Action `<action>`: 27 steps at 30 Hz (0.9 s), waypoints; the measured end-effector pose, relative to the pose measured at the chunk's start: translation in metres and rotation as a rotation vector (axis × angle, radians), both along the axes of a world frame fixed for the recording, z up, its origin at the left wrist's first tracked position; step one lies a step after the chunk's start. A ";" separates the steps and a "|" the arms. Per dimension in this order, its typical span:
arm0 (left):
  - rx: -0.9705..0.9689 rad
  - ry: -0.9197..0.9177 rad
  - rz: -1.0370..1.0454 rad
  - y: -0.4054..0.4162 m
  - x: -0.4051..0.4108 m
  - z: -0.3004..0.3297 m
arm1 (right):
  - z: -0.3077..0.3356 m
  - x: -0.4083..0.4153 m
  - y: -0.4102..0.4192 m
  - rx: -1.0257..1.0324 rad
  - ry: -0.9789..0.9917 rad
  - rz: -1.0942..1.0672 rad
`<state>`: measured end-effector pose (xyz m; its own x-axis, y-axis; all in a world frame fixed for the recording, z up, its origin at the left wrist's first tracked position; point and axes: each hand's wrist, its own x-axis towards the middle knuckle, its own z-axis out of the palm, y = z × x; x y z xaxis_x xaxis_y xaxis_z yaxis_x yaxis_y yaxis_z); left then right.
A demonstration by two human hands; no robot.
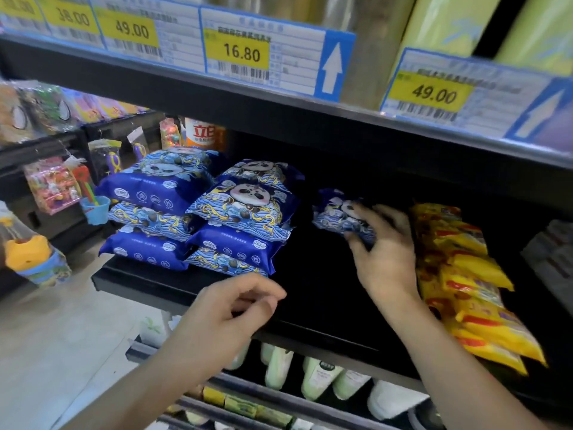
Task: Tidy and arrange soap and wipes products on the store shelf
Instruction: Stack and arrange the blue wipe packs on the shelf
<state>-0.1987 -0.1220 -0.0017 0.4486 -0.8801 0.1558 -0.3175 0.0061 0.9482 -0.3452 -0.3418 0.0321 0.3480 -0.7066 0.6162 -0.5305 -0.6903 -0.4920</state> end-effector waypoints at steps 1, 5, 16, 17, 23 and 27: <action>0.009 0.099 -0.007 0.000 -0.002 0.005 | -0.004 -0.011 0.015 -0.011 -0.022 0.040; 0.058 0.352 0.000 -0.007 -0.015 0.019 | -0.022 -0.043 0.070 -0.003 -0.078 0.152; 0.005 0.358 -0.060 -0.005 -0.029 0.028 | -0.033 -0.068 0.141 -0.016 0.044 0.323; 0.013 0.355 -0.066 -0.002 -0.027 0.028 | -0.029 -0.071 0.141 0.026 0.079 0.353; 0.009 0.313 -0.172 0.006 -0.022 0.031 | -0.006 -0.083 0.132 0.138 0.089 0.425; -0.001 0.295 -0.265 0.015 -0.021 0.039 | -0.002 -0.084 0.133 0.152 0.017 0.456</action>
